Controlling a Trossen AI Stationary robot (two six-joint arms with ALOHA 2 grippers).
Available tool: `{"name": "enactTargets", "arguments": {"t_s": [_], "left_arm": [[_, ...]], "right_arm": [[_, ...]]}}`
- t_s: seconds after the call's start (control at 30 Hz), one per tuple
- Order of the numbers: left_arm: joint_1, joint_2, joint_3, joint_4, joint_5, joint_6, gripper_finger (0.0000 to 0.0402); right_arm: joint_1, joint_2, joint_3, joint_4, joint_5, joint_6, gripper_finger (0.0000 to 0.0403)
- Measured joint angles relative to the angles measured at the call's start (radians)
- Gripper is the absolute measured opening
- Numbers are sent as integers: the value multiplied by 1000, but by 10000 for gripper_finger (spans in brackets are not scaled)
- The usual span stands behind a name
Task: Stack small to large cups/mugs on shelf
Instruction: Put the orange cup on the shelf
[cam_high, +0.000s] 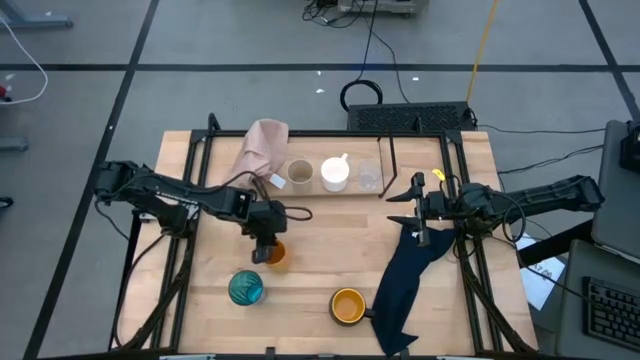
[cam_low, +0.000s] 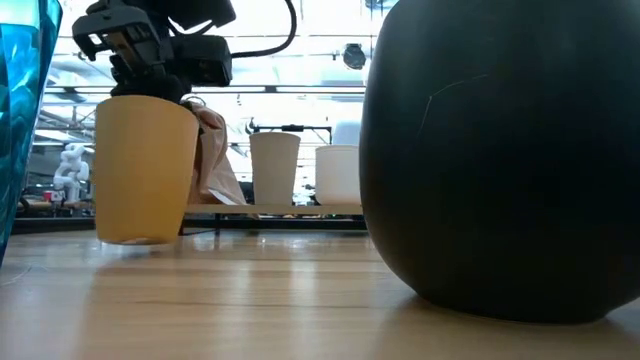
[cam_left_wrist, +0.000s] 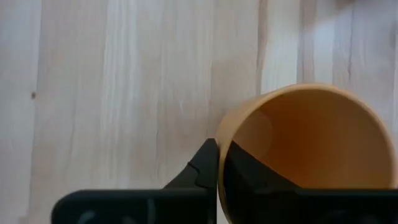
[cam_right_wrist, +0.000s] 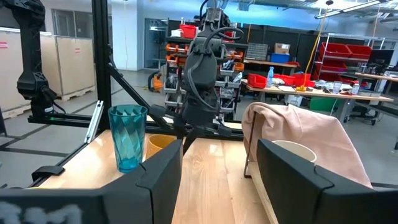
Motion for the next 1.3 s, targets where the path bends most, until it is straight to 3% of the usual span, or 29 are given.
{"name": "enactTargets", "arguments": {"t_s": [0.27,0.47,0.6,0.8,1.03,1.3], "left_arm": [[10,-1,4,26,-37,96,6],[36,-2,92,24,-60,187,4],[40,-2,210,-57,-68,261,4],[64,-3,476,-244,-188,391,3],[149,8,721,-243,-297,595,3],[301,114,881,-152,-208,744,2]], "right_arm": [[0,0,0,-1,0,3,196],[0,0,0,-1,0,3,196],[0,0,0,-1,0,2,196],[0,0,0,-1,0,-28,196],[0,0,0,-1,0,-52,196],[0,-3,1,-22,0,-49,196]]}}
